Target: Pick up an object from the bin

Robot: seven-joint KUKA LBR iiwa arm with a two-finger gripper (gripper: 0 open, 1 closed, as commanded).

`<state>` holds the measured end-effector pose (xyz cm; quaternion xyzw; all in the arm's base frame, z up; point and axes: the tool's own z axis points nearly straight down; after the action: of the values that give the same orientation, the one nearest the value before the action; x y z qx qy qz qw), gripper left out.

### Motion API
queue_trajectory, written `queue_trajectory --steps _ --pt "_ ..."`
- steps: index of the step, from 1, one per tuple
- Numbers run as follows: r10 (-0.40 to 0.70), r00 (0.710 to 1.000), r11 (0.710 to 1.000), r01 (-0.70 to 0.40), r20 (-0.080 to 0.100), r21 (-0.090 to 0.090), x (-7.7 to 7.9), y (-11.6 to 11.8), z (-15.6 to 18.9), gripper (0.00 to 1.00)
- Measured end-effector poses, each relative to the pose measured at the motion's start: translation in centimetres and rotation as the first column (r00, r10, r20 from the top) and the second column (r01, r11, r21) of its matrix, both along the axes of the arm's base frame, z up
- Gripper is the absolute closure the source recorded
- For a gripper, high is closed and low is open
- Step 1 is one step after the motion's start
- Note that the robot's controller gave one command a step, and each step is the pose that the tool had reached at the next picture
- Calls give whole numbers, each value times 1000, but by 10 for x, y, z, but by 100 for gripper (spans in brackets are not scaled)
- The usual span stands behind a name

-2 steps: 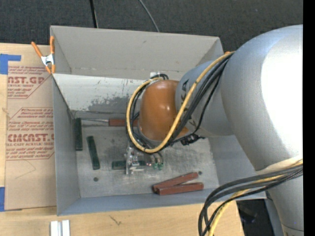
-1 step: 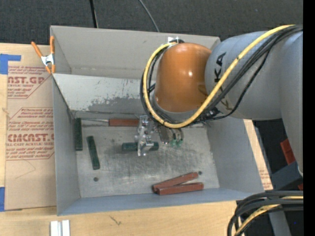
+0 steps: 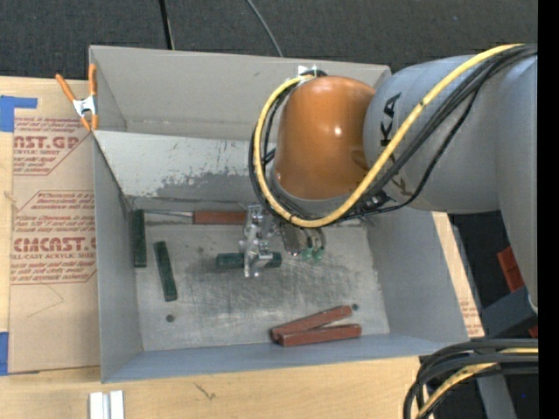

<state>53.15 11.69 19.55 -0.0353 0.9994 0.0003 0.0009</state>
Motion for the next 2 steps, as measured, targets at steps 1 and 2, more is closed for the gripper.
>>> queue_trajectory --steps 1,2 --pt "6 1000 1000 -6 0 0 5 1 -21 100" --pt "-2 1000 1000 2 -3 0 2 1 -31 100"
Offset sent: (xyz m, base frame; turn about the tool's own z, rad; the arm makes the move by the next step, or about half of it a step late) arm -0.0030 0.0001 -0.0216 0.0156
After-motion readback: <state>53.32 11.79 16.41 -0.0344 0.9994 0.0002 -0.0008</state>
